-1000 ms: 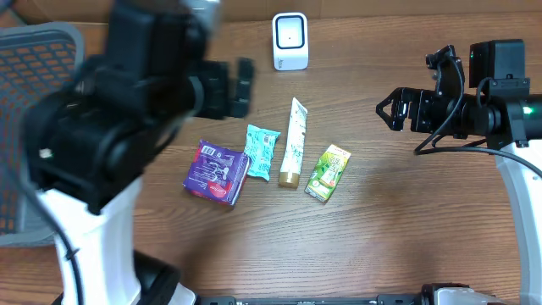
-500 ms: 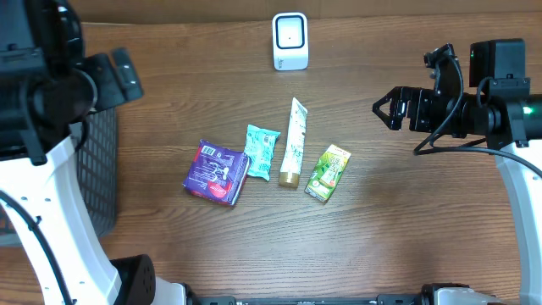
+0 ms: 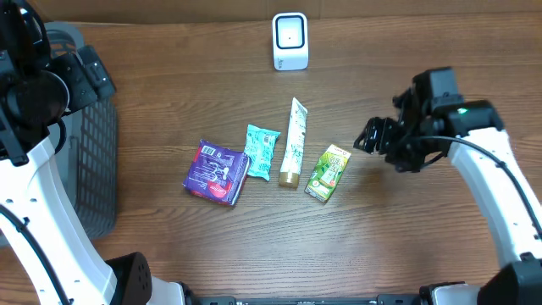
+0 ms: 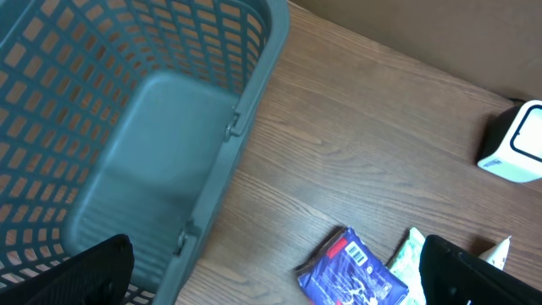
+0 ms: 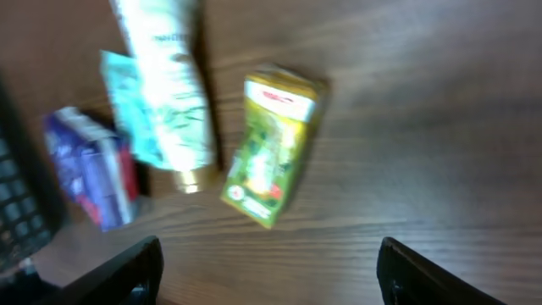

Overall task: Scan the item barcode
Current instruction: 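Move the right gripper down onto the tea box and grasp it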

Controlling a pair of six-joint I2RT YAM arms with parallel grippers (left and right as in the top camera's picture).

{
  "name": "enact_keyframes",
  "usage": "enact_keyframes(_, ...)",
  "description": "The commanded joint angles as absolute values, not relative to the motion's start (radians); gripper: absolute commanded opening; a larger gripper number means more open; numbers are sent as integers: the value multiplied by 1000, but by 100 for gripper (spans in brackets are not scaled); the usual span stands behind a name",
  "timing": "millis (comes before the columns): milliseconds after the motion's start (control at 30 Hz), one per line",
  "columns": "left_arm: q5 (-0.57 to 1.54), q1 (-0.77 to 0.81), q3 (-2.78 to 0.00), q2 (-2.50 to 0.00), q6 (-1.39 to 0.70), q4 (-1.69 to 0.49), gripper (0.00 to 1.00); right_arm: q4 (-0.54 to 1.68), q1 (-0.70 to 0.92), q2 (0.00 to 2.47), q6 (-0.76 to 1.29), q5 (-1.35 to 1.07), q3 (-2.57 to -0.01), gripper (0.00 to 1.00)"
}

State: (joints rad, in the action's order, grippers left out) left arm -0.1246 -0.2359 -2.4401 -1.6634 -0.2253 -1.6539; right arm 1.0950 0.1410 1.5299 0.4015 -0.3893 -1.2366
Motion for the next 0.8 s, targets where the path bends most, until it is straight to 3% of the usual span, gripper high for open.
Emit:
enact_keyframes(0,-130,-235,-2437,-1664,-217,-1653,100,1036,159,1519,564,-356,-1171,81)
enact_keyframes(100,-130,-236,-2437,-1664,-217,-1653,100,935,183,1519,625,-356,-1092,78)
enact_keyframes(300,-130,-236,-2437,-1664,-217,-1653,100,716,263,1519,752,-350,-947,52)
enact_keyframes(633,-130,-236,-2437,-1664,-217,-1653,100,622,374,1550,868,-239,-897,50)
enact_keyframes(767,-130,-236,-2437,-1664,-217,-1653,99,596,411,1584,916,-189,-897,33)
